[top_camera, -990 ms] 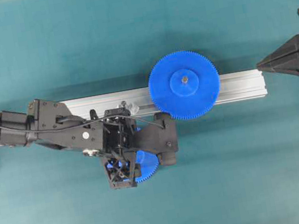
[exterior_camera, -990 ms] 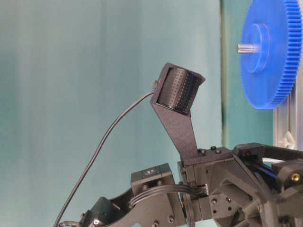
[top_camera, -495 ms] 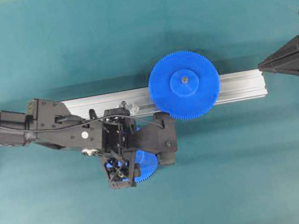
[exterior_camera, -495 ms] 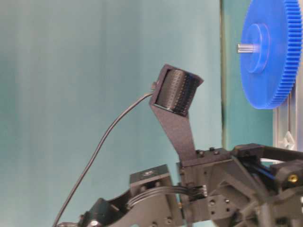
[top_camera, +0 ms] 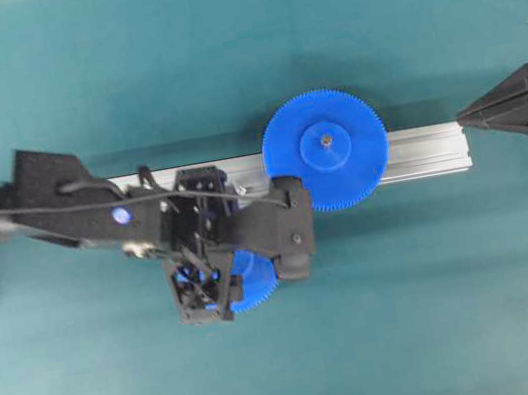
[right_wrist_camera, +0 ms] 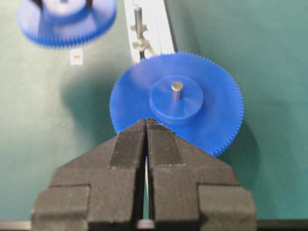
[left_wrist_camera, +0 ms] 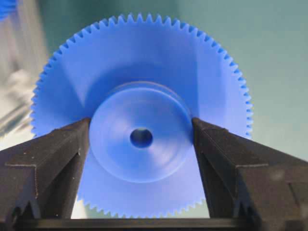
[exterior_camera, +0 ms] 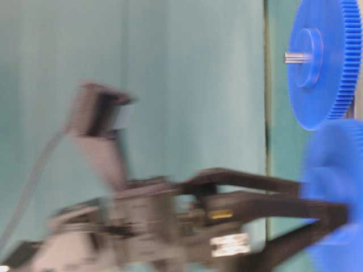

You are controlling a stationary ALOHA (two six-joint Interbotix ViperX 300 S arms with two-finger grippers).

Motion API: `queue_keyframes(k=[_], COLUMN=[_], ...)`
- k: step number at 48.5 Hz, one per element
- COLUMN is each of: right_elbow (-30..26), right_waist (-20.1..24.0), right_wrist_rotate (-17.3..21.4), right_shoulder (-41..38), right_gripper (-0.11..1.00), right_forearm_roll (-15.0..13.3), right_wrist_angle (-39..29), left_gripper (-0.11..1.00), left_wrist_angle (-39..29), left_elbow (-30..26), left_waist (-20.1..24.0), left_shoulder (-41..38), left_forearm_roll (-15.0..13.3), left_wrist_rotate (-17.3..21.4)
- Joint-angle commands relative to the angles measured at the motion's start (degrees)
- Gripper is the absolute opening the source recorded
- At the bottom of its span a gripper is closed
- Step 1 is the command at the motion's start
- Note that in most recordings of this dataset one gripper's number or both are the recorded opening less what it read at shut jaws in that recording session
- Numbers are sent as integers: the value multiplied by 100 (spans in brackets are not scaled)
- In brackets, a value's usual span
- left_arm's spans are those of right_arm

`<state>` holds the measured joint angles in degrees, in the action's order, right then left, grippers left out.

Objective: Insert the small gear onto the shaft.
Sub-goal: 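Lift the small blue gear and carry it over the empty left shaft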

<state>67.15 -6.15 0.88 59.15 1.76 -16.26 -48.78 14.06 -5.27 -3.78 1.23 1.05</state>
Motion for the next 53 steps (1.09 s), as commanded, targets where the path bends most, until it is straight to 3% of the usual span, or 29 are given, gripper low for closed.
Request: queue_keyframes(k=[1,22,53], right_elbow=[-70,-62,-62], right_waist=[-18,-18,-18], right_wrist_rotate=[44,44,44], right_shoulder=[-18,79,88], right_gripper=[6,6,6], right_forearm_roll=[18,18,18], right_wrist_angle=[26,9,9], left_gripper=[72,72,72], left_wrist_angle=[-220,-1362,-1204], left_elbow=[-343,-1389,-923], left_waist=[176,642,1011], left_shoulder=[448,870,141], left_forearm_roll=[26,35,44], left_wrist_rotate=[62,817,1151])
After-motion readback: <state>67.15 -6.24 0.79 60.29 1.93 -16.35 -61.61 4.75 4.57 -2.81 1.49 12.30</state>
